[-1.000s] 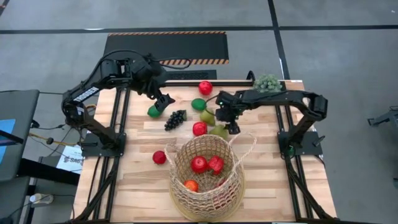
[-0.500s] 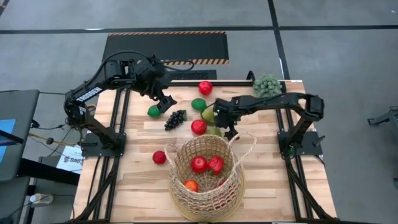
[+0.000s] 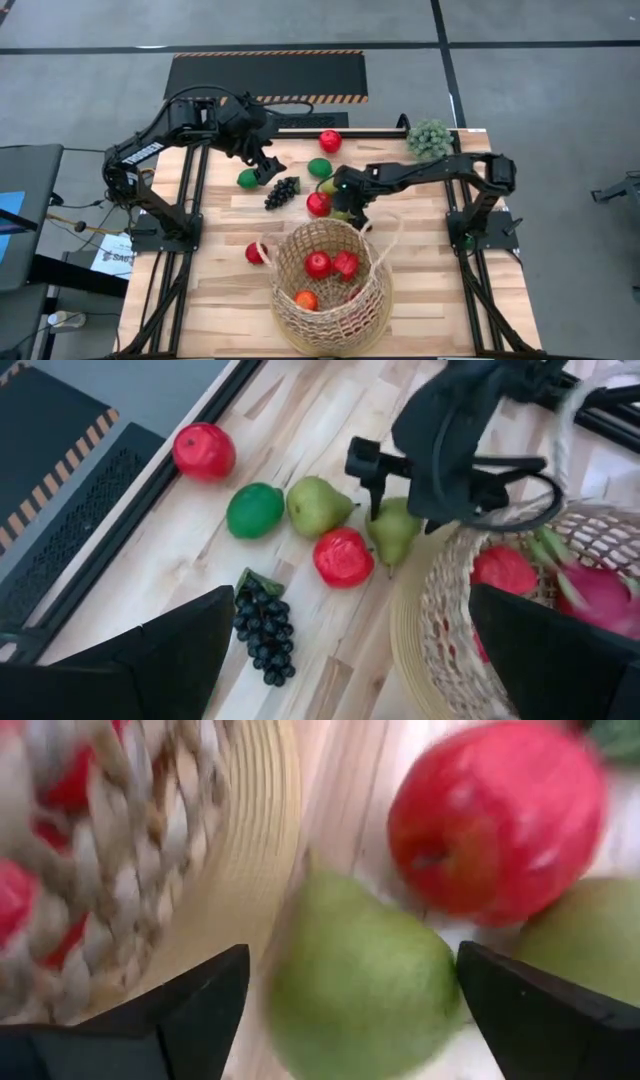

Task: Build produce basket
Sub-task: Put the pear into the basket

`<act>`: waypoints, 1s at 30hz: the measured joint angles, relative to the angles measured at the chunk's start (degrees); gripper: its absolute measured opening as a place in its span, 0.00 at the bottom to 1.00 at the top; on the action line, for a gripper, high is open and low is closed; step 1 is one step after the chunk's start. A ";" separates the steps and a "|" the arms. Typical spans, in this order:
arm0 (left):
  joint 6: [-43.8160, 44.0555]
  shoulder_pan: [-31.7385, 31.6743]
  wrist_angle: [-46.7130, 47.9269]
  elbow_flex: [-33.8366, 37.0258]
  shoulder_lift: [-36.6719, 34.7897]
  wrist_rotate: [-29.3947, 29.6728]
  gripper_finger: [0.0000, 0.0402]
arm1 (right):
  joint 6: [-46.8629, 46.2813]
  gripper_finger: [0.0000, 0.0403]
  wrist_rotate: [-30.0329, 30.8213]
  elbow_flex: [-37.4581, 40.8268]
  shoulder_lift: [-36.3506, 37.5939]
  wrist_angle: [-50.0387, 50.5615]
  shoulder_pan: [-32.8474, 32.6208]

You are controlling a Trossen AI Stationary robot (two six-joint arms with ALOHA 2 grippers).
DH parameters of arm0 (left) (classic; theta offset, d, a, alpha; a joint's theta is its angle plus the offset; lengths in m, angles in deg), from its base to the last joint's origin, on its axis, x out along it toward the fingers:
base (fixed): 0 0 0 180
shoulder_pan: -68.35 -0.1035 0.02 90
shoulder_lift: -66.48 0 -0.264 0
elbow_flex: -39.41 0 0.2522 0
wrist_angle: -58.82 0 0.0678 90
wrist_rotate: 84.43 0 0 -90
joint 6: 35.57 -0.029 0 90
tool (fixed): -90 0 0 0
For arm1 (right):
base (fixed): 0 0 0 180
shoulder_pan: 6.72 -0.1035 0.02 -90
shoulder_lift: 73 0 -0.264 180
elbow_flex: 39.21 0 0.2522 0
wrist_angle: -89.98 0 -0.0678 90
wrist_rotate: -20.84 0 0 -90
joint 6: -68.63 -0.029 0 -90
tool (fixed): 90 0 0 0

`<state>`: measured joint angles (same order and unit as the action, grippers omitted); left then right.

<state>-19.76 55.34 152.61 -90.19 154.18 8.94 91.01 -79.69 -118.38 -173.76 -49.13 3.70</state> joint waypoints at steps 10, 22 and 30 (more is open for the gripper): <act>0.25 0.88 -0.02 0.00 0.00 0.49 0.96 | 1.39 0.93 1.42 -0.18 -4.17 1.56 0.52; -0.08 0.90 -0.02 0.00 0.00 2.06 0.96 | 0.09 0.70 7.94 0.31 -1.17 2.85 0.61; -2.68 1.49 -6.92 0.00 0.00 6.64 0.96 | -3.21 0.69 8.53 0.37 11.84 4.76 6.82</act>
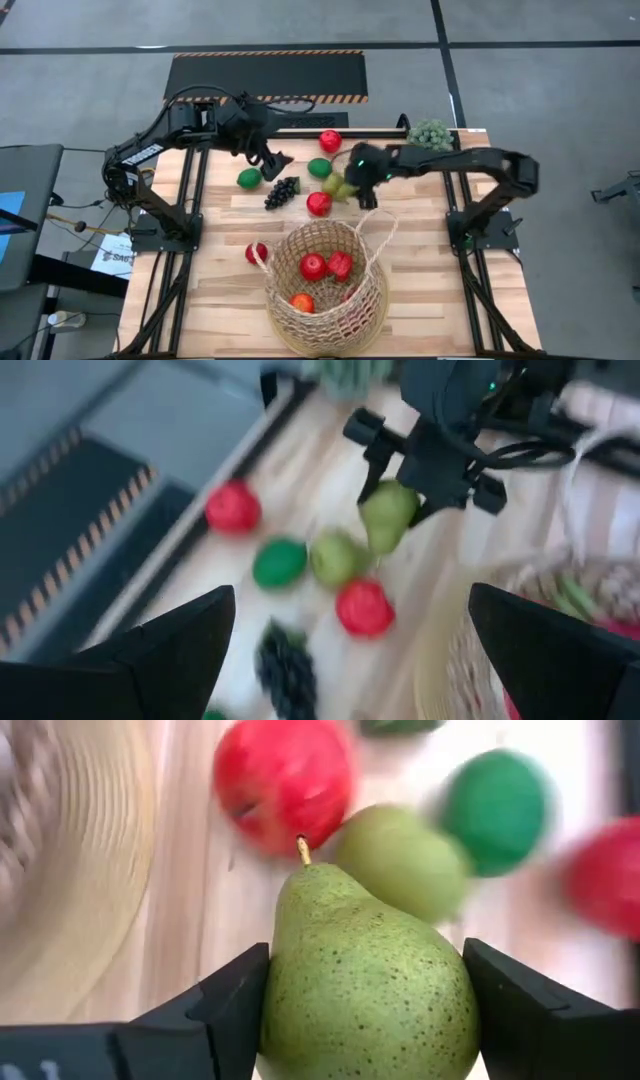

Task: Build produce basket
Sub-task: Put the pear into the basket

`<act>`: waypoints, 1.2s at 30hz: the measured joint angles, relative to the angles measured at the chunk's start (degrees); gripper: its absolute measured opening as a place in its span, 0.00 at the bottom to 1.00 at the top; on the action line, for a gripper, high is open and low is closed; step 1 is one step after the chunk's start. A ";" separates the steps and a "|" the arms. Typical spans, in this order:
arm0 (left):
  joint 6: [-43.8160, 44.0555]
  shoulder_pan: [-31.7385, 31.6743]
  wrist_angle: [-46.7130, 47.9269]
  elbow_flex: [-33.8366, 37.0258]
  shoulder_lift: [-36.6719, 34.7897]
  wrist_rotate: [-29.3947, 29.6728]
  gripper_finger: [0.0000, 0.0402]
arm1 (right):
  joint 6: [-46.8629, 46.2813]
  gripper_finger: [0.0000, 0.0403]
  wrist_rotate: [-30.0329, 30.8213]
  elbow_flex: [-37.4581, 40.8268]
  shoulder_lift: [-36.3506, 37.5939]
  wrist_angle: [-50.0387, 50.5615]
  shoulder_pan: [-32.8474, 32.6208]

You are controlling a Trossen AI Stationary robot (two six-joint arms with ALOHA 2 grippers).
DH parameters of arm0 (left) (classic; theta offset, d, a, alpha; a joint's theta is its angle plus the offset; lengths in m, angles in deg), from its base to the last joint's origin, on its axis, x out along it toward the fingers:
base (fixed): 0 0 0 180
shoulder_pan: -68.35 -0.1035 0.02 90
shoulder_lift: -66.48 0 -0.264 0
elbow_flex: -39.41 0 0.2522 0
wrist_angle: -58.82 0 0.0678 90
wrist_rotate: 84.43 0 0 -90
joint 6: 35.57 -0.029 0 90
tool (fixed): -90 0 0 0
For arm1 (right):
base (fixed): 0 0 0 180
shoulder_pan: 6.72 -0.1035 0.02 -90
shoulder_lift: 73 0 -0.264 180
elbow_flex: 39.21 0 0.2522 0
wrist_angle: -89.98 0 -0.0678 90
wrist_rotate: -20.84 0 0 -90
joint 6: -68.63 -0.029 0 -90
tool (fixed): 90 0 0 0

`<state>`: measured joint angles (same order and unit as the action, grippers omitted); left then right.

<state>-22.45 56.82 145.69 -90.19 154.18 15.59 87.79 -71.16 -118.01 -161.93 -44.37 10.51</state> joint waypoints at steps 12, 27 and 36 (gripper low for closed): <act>-9.92 -0.10 -29.22 -0.09 5.27 3.49 0.96 | -15.02 0.72 -5.44 -2.81 26.28 -11.08 10.01; -3.63 -0.10 -49.65 0.02 14.89 -3.14 0.96 | -26.30 0.72 -7.14 -2.84 38.23 -21.17 10.24; -2.10 -0.10 -71.78 -0.07 14.03 -22.20 0.96 | -29.86 0.72 -7.34 -2.86 42.80 -25.40 7.04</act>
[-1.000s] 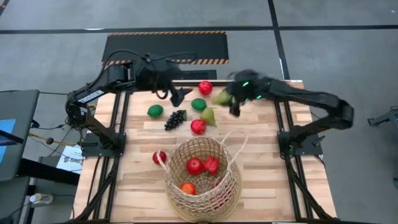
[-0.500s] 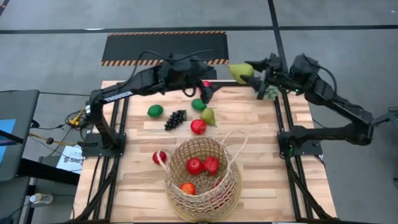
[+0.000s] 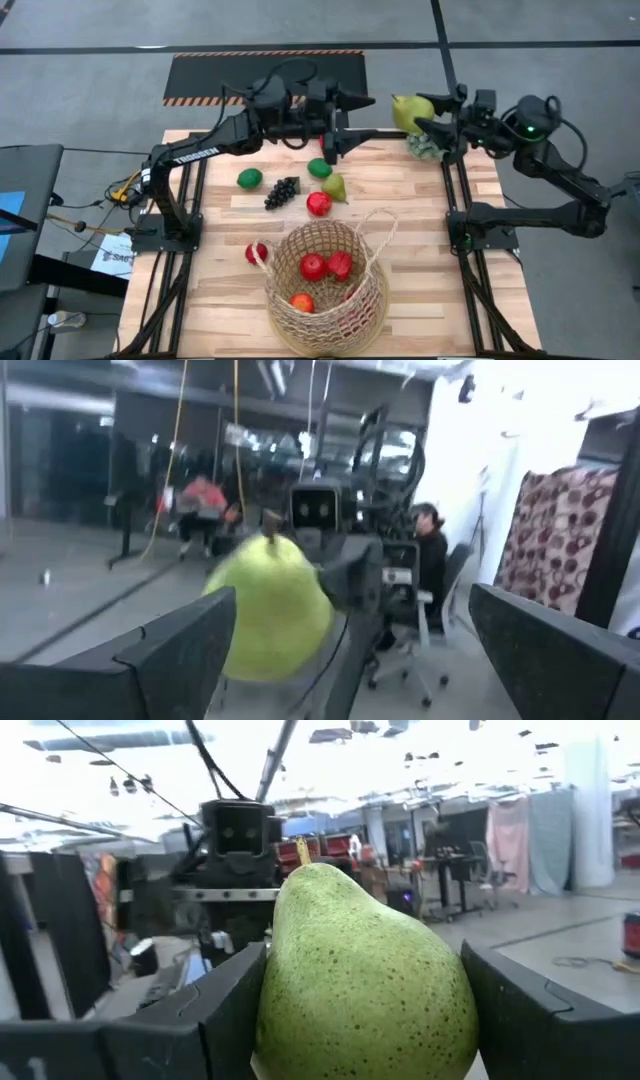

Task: Build produce basket
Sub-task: Put the pear into the basket

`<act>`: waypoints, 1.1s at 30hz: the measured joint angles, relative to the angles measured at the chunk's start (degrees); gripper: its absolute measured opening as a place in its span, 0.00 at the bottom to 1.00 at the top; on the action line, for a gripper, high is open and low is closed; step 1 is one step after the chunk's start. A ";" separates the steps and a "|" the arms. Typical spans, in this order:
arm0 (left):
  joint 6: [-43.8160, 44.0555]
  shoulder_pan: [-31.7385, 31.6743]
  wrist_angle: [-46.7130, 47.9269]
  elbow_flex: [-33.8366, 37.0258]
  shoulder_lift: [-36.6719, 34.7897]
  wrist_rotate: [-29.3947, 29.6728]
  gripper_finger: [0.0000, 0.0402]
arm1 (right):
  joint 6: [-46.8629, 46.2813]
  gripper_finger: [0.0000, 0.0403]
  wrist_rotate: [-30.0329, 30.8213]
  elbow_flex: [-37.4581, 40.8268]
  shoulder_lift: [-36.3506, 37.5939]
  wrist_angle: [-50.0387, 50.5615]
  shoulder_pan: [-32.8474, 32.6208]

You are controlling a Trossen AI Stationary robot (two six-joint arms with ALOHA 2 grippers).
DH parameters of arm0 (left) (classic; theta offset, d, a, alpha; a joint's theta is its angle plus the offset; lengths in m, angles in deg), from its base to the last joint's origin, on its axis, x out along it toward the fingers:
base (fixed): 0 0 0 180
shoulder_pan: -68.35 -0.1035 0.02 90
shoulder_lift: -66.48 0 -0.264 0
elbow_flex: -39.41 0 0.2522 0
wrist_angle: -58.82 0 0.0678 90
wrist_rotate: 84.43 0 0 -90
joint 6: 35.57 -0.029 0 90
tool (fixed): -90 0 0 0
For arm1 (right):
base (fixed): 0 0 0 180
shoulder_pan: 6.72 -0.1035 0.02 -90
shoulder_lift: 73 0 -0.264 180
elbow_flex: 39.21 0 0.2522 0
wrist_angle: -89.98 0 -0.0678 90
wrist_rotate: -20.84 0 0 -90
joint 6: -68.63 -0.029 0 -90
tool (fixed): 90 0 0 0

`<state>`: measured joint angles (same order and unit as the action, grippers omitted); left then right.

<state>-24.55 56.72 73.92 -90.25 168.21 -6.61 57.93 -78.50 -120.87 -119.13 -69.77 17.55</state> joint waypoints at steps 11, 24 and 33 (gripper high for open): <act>0.70 -0.04 -1.77 0.02 0.11 2.73 0.96 | 0.02 0.72 0.23 0.00 1.20 -0.11 -3.55; 0.54 0.04 3.00 0.07 0.70 12.56 0.96 | 0.07 0.72 0.23 0.00 0.92 -0.25 -3.69; -3.29 0.02 0.41 0.07 0.68 -0.76 0.96 | -0.26 0.72 -1.28 -0.02 -2.63 -5.85 -3.67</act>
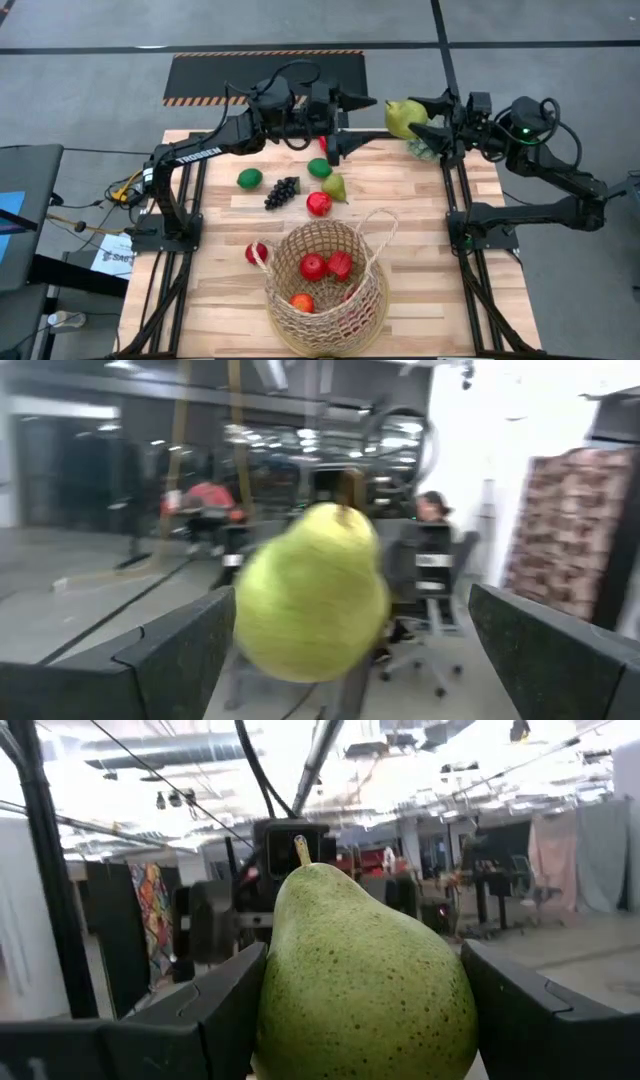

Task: Build produce basket
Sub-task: Put the pear into the basket

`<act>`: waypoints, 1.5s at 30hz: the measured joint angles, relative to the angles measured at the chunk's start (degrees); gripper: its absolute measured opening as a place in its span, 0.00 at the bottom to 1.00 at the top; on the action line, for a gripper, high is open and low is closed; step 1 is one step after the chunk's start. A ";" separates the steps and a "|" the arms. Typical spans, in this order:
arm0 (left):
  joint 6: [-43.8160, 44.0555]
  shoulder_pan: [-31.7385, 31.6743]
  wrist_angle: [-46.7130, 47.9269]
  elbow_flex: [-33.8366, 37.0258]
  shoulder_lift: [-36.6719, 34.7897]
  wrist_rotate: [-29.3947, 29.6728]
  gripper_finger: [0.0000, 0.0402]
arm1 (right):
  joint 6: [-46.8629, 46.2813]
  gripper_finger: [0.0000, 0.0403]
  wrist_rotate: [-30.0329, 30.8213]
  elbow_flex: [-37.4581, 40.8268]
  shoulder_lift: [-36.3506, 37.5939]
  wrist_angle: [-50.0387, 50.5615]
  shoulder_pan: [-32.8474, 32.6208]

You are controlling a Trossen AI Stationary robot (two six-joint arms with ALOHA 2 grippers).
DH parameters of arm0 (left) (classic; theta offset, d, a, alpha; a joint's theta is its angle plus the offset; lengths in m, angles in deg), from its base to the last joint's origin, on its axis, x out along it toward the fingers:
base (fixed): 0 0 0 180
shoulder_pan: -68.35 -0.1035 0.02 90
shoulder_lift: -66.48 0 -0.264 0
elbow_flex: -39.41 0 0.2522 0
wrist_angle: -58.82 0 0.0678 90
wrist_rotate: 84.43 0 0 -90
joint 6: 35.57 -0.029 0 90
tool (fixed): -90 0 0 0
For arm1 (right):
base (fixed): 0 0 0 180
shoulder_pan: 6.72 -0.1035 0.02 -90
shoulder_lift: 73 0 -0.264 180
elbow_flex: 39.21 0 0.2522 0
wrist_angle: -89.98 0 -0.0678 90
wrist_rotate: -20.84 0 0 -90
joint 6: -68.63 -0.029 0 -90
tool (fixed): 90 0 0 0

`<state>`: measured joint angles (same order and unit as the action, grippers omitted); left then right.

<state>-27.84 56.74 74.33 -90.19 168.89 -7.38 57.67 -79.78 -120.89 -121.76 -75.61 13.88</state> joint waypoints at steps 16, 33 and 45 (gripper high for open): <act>-0.27 -0.22 -3.78 0.02 2.78 -1.53 0.96 | -1.22 0.73 -4.63 -0.02 -3.49 -4.85 -2.25; 6.38 0.66 -4.05 -0.04 2.67 3.61 0.96 | -1.05 0.73 -4.35 0.04 -6.90 -8.38 -4.43; 9.00 0.53 -4.11 -0.02 2.69 -1.71 0.96 | -2.58 0.74 -4.91 0.02 -6.84 -9.07 -4.55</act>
<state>-18.84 57.26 70.22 -90.21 171.58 -9.08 55.09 -84.69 -120.87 -128.60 -84.69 9.34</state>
